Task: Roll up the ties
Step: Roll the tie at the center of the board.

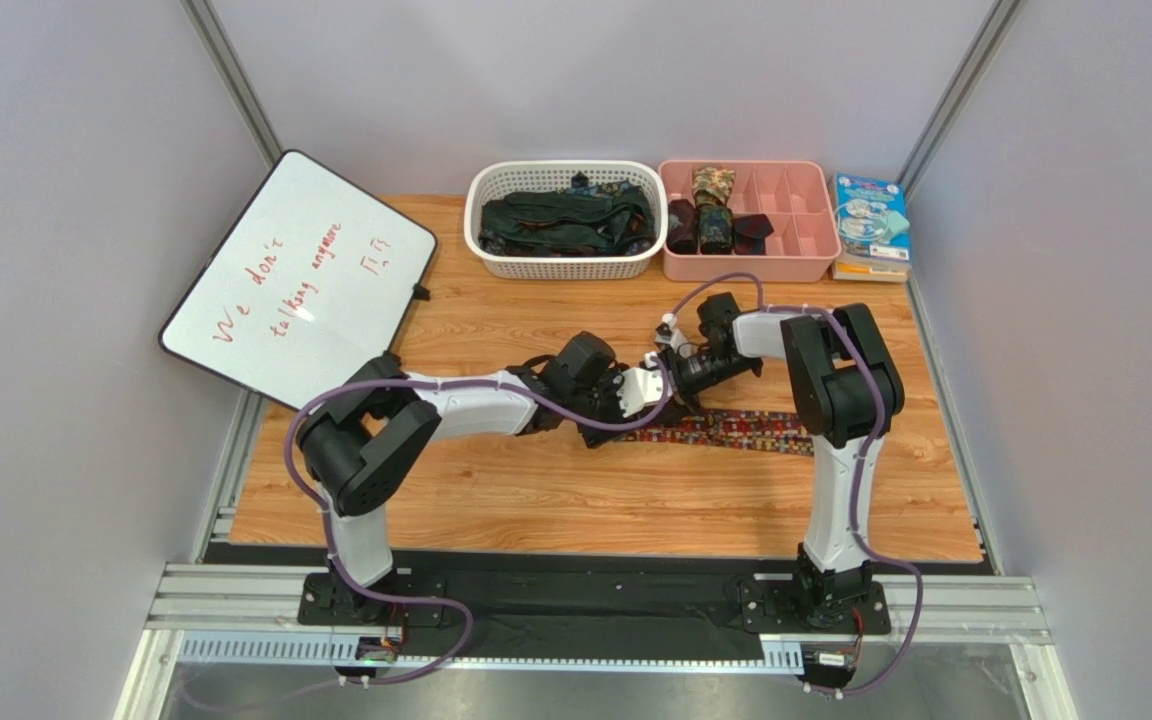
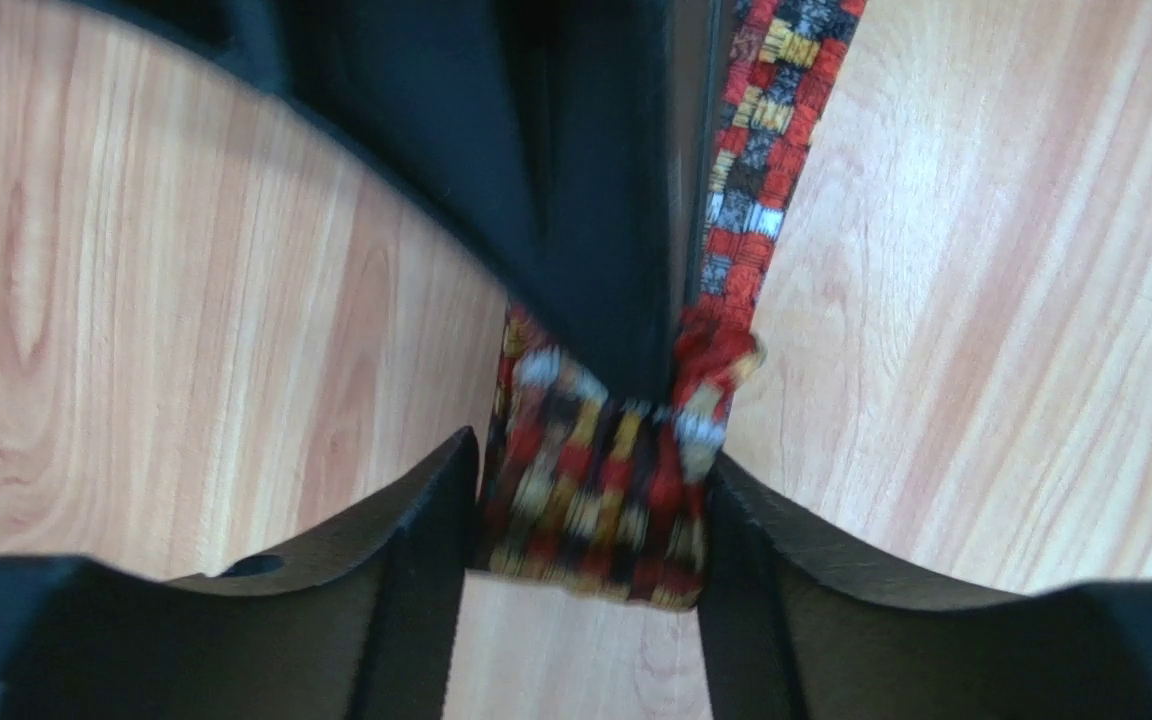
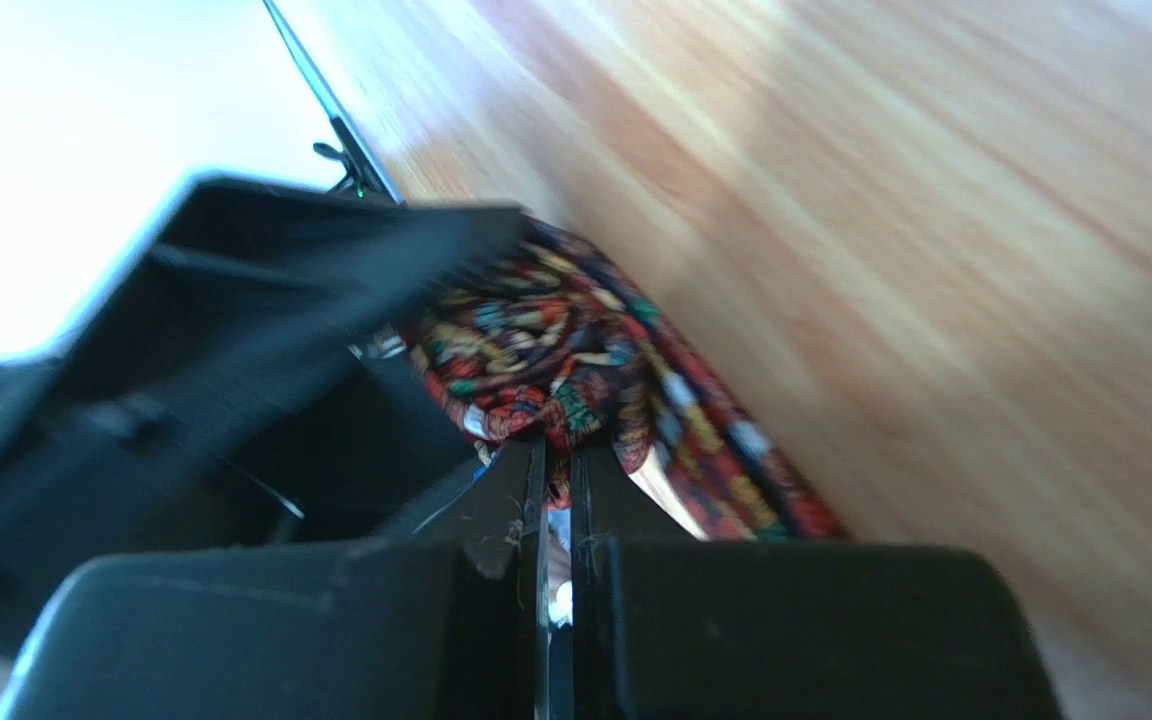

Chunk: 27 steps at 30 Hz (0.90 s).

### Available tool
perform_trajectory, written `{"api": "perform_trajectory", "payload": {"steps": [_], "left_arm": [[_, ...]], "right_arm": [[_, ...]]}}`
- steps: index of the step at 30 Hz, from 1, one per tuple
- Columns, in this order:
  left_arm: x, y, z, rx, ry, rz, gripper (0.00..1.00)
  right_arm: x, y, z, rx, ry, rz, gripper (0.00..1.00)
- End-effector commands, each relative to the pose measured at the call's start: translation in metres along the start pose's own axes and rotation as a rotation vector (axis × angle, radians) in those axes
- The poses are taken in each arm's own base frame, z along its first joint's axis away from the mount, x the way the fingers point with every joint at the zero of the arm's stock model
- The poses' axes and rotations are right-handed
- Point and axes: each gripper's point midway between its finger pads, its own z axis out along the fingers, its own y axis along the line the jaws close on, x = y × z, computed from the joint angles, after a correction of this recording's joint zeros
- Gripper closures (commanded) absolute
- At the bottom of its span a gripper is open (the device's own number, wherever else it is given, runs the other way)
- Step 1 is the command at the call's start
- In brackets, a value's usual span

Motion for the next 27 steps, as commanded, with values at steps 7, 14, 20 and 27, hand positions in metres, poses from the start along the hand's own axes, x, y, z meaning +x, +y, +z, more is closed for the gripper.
{"api": "perform_trajectory", "payload": {"steps": [7, 14, 20, 27], "left_arm": [[-0.01, -0.027, -0.021, 0.144, -0.386, -0.114, 0.19], [-0.024, -0.021, -0.006, 0.126, -0.512, -0.084, 0.08], [-0.026, -0.023, 0.003, 0.135, -0.53, 0.015, 0.05], [-0.02, -0.036, 0.013, 0.196, -0.493, 0.088, 0.2]], "right_arm": [[0.017, -0.074, 0.0, 0.27, 0.092, -0.005, 1.0], [0.019, -0.087, -0.002, 0.322, 0.148, 0.02, 1.0], [0.019, -0.085, -0.002, 0.308, 0.199, -0.005, 1.0], [0.032, -0.072, 0.007, 0.235, 0.271, -0.024, 1.0]]}}
